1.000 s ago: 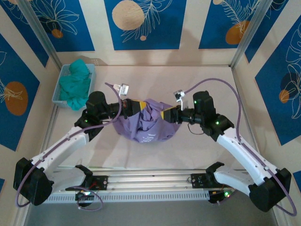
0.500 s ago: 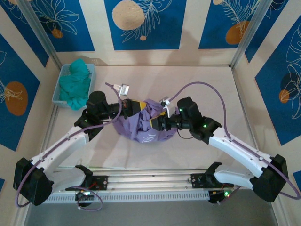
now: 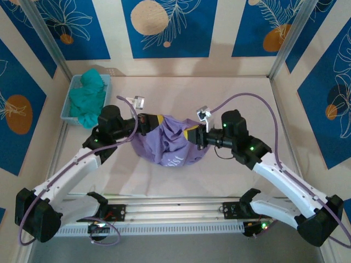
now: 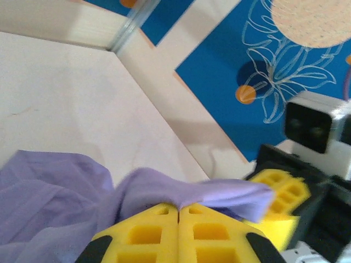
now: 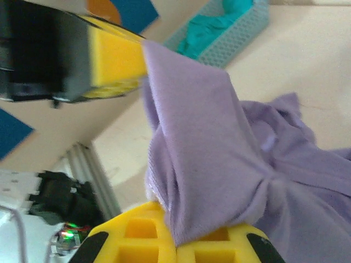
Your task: Fold the inside-out t-shirt
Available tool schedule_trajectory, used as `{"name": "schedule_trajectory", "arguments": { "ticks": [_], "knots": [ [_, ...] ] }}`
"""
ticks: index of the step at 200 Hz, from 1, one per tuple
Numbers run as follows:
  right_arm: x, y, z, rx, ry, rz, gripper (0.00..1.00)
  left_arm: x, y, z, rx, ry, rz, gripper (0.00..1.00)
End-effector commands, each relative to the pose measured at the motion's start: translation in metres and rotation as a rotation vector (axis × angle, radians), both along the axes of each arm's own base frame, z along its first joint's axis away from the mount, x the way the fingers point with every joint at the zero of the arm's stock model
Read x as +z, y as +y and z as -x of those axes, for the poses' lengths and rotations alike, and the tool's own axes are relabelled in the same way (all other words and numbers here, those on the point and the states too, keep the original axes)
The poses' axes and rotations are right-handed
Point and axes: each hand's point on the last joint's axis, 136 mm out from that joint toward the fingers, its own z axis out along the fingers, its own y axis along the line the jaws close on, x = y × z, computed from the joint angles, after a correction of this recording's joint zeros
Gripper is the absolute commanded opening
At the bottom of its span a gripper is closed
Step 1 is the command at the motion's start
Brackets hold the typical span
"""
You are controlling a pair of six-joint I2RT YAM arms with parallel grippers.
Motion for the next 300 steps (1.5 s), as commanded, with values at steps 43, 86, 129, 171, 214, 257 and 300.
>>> {"name": "schedule_trajectory", "arguments": {
  "ticks": [43, 86, 129, 171, 214, 257, 300],
  "knots": [
    [0.046, 0.016, 0.014, 0.213, 0.036, -0.253, 0.00, -0.024, 0.015, -0.015, 0.087, 0.009, -0.125, 0.06],
    [0.044, 0.019, 0.003, 0.199, 0.065, -0.267, 0.00, -0.039, 0.025, 0.001, 0.097, -0.064, -0.267, 0.29],
    [0.034, 0.014, -0.003, 0.198, 0.089, -0.217, 0.00, -0.029, 0.030, 0.023, 0.149, -0.307, -0.453, 0.45],
    [0.029, 0.010, -0.006, 0.186, 0.105, -0.209, 0.00, -0.017, -0.006, 0.042, 0.032, -0.478, -0.507, 0.47],
    [0.026, 0.008, -0.006, 0.187, 0.109, -0.209, 0.00, -0.028, -0.023, 0.016, 0.048, -0.464, -0.606, 0.53],
    [0.023, 0.005, -0.007, 0.183, 0.114, -0.216, 0.00, -0.042, -0.048, 0.000, -0.007, -0.444, -0.623, 0.51],
    [0.018, -0.009, -0.011, 0.118, 0.093, -0.175, 0.00, -0.027, -0.071, 0.011, -0.139, -0.354, -0.411, 0.00]
  ]
}}
